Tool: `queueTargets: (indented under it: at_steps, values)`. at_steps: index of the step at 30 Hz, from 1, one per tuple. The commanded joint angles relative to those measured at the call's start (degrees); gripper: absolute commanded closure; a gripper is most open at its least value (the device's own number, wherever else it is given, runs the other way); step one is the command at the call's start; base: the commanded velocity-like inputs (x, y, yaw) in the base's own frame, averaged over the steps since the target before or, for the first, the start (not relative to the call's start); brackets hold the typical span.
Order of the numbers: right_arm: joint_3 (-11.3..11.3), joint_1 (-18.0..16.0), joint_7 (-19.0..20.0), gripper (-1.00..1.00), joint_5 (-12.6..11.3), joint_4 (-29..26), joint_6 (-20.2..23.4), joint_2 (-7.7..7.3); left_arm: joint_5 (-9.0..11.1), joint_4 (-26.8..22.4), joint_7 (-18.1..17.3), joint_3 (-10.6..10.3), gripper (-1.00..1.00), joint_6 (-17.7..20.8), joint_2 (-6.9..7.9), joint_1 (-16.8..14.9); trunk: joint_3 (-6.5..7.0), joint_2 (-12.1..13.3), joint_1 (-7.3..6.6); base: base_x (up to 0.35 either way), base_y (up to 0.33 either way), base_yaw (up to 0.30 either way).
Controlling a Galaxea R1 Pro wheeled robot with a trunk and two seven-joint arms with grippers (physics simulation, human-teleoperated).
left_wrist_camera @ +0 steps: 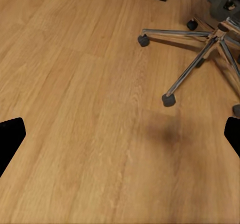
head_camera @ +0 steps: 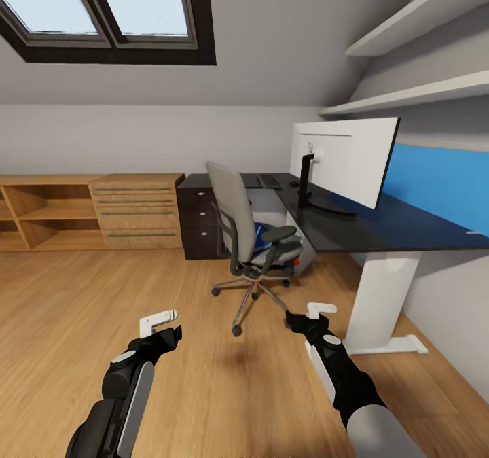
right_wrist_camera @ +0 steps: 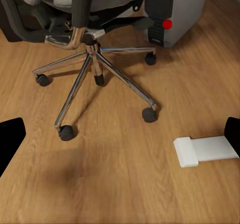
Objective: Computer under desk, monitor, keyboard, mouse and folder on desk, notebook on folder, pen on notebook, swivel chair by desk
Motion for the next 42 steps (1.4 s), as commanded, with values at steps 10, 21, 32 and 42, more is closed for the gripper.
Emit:
queueTargets:
  at_steps: [10,21,32,42]
  values:
    - [-0.11,-0.03,-0.08,-1.00,0.03,-0.10,-0.20,0.05,0.59,-0.06,0.42,0.03,-1.00,0.19,-0.03,-0.05,-1.86,-4.05,2.19,0.000,0.000,0.000]
    - [-0.11,-0.02,-0.16,-1.00,0.03,-0.10,-0.47,0.03,0.60,-0.06,0.42,0.02,-1.00,0.19,-0.03,-0.04,-3.48,-7.66,4.17,0.000,0.000,0.000]
    - [-0.11,-0.04,-0.16,-1.00,0.03,-0.06,-0.48,-0.02,0.61,-0.06,0.42,0.01,-1.00,0.19,-0.03,-0.03,-4.55,-10.07,5.49,0.000,0.000,0.000]
    - [-0.12,-0.03,-0.16,-1.00,0.03,-0.02,-0.54,-0.02,0.60,-0.06,0.42,0.07,-1.00,0.19,-0.03,-0.02,-4.91,-10.87,5.93,0.000,0.000,0.000]
